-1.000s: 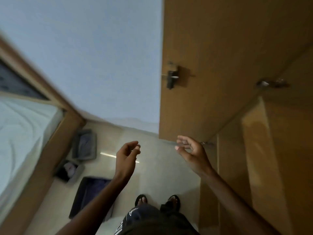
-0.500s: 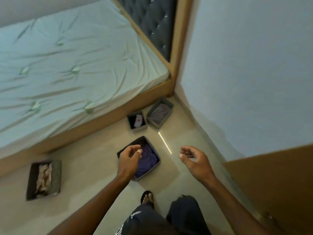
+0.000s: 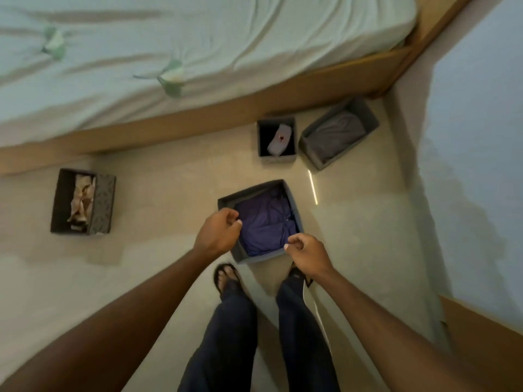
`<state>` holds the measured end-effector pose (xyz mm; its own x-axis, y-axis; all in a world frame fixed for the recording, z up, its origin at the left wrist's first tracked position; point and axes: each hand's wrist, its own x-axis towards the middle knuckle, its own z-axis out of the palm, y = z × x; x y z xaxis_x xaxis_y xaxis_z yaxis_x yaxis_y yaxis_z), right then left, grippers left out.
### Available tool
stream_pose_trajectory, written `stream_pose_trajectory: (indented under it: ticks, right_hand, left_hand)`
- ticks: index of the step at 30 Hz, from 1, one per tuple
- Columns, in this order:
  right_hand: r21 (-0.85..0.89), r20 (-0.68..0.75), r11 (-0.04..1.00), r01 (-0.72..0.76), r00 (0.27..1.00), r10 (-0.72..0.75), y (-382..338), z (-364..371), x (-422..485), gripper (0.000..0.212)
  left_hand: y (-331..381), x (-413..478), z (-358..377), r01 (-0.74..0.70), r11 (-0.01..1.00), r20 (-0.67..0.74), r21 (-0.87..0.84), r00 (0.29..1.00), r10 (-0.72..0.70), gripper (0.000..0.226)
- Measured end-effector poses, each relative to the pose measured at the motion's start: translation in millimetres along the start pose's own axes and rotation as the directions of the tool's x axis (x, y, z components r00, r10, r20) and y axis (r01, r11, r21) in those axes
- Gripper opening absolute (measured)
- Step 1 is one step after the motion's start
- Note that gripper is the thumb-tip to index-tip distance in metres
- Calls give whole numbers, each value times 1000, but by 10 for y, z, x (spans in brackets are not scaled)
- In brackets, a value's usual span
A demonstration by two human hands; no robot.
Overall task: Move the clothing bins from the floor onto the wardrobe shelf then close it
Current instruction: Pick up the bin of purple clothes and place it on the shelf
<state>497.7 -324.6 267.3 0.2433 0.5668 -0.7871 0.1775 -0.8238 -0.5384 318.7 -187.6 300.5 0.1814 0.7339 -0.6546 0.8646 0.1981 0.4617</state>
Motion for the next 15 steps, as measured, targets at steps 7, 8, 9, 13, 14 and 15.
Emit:
stream_pose_trajectory:
  ticks: [7,8,9,13,14,15]
  right_hand:
    - [-6,105,963,-270,957,269,995,1165,1411,9]
    - [-11,119,960,-281,952,281,1158,1344,1572,13]
    - [-11,124,958,-288,950,287,1295,1490,1700,21]
    - [66,150,910,-410,905,397,1653,1884,2131,54]
    - [93,127,903,-419,904,407,1722,1925,2220,54]
    - [91,100,901,-423,904,415,1750,1925,2281,52]
  left_hand:
    - [-763,1844,810,-126,860,119,494,990,76,40]
    - [-848,2089,930,-161,814,143,558,985,97,46]
    - [-909,2314,1039,-194,759,170,621,979,111,54]
    - [-1171,3044,1401,-262,619,265,740,960,89,73]
    - [-1215,3152,1477,-257,615,284,745,957,56,72]
    - [-1257,3195,1539,-247,627,296,739,955,27,70]
